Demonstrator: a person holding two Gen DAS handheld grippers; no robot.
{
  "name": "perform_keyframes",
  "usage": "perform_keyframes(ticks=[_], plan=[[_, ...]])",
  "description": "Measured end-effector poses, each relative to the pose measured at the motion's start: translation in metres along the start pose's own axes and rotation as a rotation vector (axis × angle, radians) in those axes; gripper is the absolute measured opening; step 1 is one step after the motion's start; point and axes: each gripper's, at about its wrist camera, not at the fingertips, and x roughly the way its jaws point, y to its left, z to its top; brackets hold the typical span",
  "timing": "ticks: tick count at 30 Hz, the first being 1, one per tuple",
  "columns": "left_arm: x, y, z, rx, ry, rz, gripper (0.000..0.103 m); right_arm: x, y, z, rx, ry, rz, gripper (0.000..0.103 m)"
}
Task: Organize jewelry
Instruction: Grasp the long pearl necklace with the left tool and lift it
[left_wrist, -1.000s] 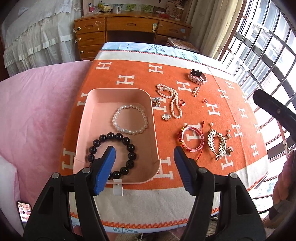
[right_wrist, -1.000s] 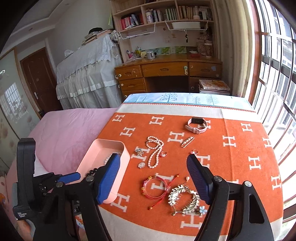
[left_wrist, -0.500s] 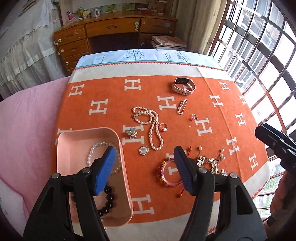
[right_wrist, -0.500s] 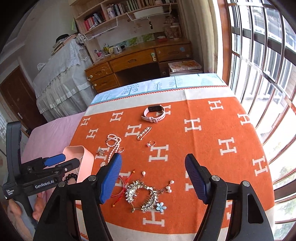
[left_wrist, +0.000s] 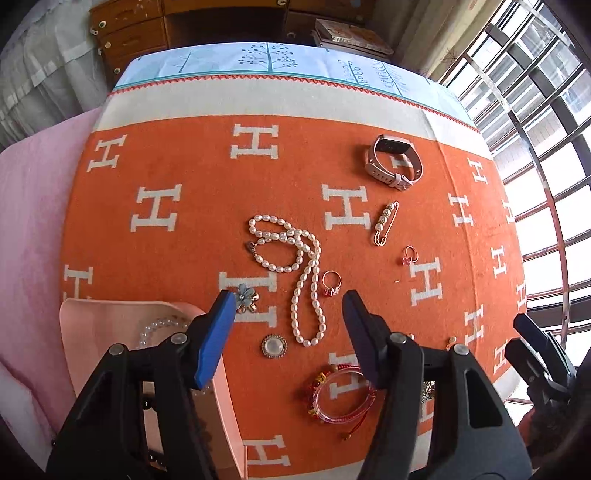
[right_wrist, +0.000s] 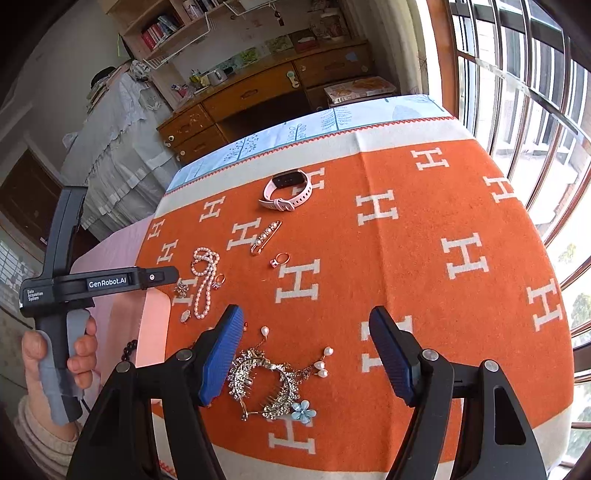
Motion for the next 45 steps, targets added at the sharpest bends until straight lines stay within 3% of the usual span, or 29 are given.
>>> perform_keyframes(ticks=[3, 13, 22, 36, 45], plan=[[0.012, -0.006, 0.006, 0.009, 0.029, -0.003, 0.055, 0.011, 0.001, 0.001, -0.008, 0.022, 0.011, 0.072], [0.051, -0.033, 0.009, 0.086, 0.126, 0.015, 0.029, 0.039, 0.007, 0.0, -0.034, 0.08, 0.034, 0.069], [0.043, -0.022, 0.009, 0.075, 0.113, 0.04, 0.029, 0.046, 0.005, 0.001, -0.037, 0.095, 0.04, 0.069], [0.041, 0.007, 0.045, -0.012, 0.074, 0.103, 0.029, 0.052, 0.009, 0.002, -0.052, 0.102, 0.042, 0.069], [0.044, -0.003, 0.045, -0.019, 0.097, 0.029, 0.029, 0.056, 0.01, 0.001, -0.055, 0.113, 0.047, 0.069]])
